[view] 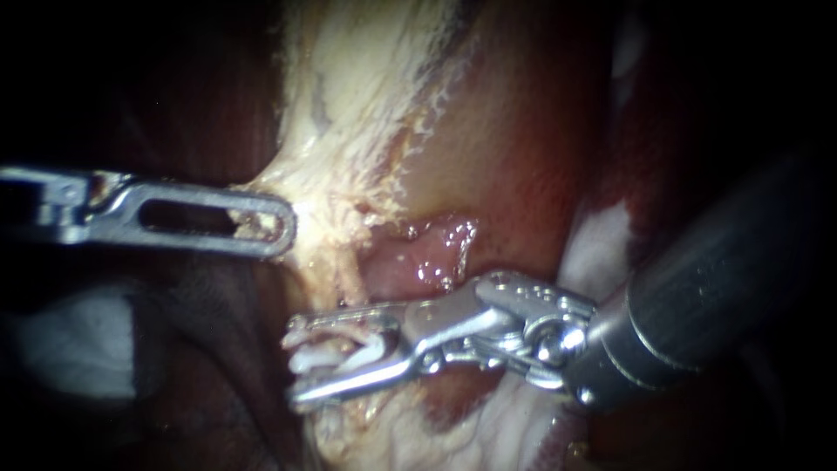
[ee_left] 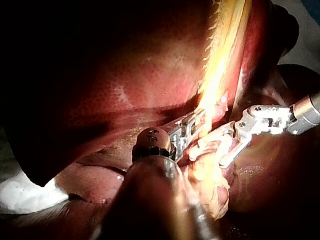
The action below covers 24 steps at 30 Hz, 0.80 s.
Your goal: Clipping third clip left tube
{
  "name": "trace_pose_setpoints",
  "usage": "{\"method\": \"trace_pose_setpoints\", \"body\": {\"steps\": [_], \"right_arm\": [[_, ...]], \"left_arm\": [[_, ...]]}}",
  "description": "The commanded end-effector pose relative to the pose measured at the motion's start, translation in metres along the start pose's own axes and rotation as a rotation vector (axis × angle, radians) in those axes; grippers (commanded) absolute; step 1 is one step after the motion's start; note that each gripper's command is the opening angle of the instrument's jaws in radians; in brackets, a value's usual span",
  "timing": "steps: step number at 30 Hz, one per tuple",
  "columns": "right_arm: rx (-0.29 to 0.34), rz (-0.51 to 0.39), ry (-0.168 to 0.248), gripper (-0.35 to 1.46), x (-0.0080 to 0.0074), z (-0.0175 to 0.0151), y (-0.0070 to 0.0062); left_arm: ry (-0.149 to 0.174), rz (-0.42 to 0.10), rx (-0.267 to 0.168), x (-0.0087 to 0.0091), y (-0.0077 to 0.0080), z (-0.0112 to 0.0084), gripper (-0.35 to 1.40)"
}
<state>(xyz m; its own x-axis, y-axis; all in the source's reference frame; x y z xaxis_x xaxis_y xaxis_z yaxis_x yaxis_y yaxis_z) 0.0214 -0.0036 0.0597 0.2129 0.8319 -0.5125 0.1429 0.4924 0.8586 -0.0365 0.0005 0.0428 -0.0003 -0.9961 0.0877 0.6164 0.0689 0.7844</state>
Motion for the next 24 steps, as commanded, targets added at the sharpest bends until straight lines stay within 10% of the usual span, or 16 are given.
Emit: {"method": "trace_pose_setpoints", "body": {"steps": [1, 24], "right_arm": [[0.001, 0.0, 0.0, 0.56, 0.0, 0.0, 0.0], [0.002, 0.001, -0.001, 0.57, 0.0002, -0.0007, -0.0007]], "left_arm": [[0.001, 0.001, 0.001, 0.0, -0.0001, -0.0001, -0.35], [0.002, 0.0, 0.002, -0.0001, 0.0, -0.0003, -0.35]]}}
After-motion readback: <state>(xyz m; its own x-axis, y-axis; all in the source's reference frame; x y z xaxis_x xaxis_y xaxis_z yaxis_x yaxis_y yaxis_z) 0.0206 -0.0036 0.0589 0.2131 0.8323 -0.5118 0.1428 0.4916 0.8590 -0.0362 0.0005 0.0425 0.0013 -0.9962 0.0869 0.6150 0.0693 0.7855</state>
